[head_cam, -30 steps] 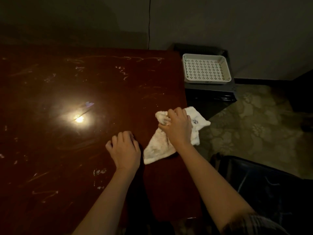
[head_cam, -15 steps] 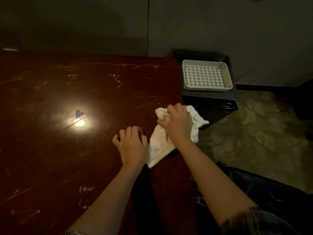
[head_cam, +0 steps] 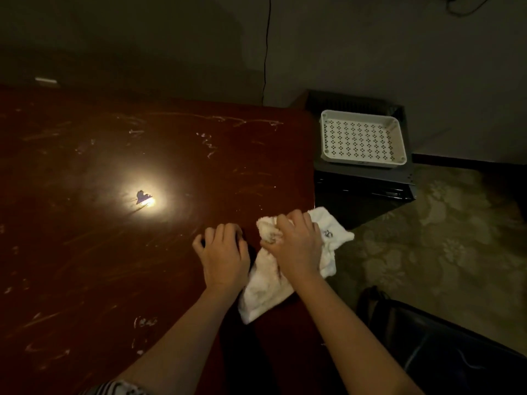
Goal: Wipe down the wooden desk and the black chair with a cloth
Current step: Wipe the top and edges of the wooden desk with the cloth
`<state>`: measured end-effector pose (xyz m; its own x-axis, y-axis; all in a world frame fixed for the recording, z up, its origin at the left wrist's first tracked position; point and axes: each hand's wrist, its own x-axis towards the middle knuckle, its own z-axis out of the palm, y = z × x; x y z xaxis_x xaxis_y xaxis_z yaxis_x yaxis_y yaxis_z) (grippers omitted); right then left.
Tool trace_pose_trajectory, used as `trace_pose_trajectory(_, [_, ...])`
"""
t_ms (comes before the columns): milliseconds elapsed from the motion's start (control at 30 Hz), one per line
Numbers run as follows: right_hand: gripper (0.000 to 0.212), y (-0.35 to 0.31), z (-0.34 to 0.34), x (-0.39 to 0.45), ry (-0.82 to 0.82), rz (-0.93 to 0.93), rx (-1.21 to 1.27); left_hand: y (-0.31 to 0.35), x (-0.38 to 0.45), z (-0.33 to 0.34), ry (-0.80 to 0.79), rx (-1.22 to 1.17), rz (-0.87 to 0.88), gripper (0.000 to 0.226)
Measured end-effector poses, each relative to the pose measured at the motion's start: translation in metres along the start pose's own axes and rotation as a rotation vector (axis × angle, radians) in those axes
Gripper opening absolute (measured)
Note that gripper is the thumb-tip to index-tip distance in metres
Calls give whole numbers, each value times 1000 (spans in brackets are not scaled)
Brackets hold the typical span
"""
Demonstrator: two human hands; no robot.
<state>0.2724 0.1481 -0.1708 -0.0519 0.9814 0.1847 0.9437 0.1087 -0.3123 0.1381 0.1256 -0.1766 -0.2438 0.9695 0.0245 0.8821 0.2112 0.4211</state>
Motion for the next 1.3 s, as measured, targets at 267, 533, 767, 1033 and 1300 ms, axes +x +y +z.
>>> trace_pose_trajectory(267, [40,0,15,82,12,67,10,-2,-1,2,4,-3,25,5])
trace_pose_trajectory(533, [43,-8,3,-9,4,63,-54,-3,-2,-1,4,-13,41,5])
trace_pose_trajectory(767, [42,-20,12,39,-7,37,-5,-1,3,-7,-53,-186,-75,10])
trace_pose_trajectory(1033, [39,-28,16,71,-36,144,3,-4,33,-24,-52,-420,-252,12])
trace_pose_trajectory(1300, [48,-46,12,0,-24,50,-45,-23,41,-27,-54,-442,-146,21])
